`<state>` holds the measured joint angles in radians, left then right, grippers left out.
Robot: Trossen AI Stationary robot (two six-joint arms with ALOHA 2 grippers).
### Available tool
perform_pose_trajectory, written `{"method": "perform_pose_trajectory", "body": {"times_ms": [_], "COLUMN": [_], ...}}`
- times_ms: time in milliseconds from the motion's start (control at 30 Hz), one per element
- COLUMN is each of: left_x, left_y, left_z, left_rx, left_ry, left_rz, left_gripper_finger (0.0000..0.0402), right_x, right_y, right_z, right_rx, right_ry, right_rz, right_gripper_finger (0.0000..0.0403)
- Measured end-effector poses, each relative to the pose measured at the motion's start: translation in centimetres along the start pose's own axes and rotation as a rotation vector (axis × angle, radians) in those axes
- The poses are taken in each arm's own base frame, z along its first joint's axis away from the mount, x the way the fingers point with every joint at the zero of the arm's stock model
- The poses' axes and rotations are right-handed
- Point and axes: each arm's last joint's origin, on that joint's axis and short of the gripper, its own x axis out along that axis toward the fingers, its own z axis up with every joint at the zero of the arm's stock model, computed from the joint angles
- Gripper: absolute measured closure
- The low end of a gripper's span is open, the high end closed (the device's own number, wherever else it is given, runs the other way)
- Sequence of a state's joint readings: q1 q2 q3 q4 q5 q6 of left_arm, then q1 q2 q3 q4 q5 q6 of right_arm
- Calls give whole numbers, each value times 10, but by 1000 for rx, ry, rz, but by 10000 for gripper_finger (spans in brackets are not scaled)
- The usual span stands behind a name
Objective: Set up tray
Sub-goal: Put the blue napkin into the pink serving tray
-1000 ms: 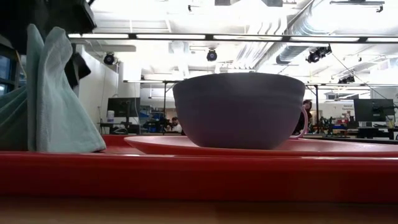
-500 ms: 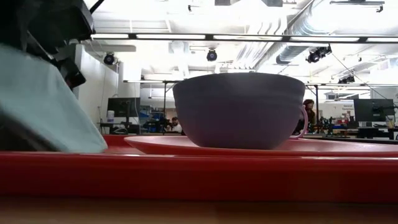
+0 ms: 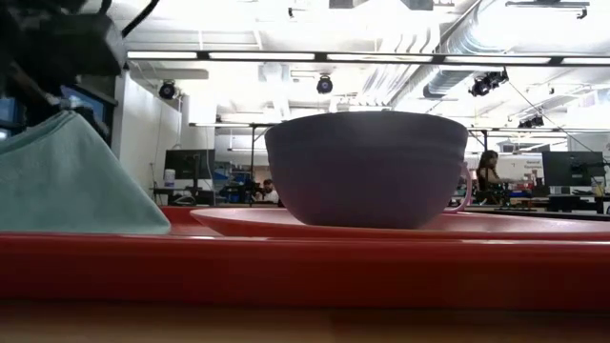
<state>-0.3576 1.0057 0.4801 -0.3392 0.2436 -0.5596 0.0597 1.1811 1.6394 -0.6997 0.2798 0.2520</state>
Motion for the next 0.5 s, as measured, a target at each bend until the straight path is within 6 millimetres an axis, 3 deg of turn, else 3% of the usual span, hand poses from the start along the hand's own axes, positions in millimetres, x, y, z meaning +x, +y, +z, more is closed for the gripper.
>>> {"method": "perform_pose_trajectory", "body": {"times_ms": [500], "left_x": [0], "left_y": [13], "left_z": [-10], "left_rx": [-12], "left_ry": [-17], "left_rz": [335], "left_gripper_finger": [101], "right_x": [0], "right_y": [0], "right_z": [0], "right_rx": [0], "right_ry": [-1], "right_rz": [0], "right_gripper_finger": [233]}}
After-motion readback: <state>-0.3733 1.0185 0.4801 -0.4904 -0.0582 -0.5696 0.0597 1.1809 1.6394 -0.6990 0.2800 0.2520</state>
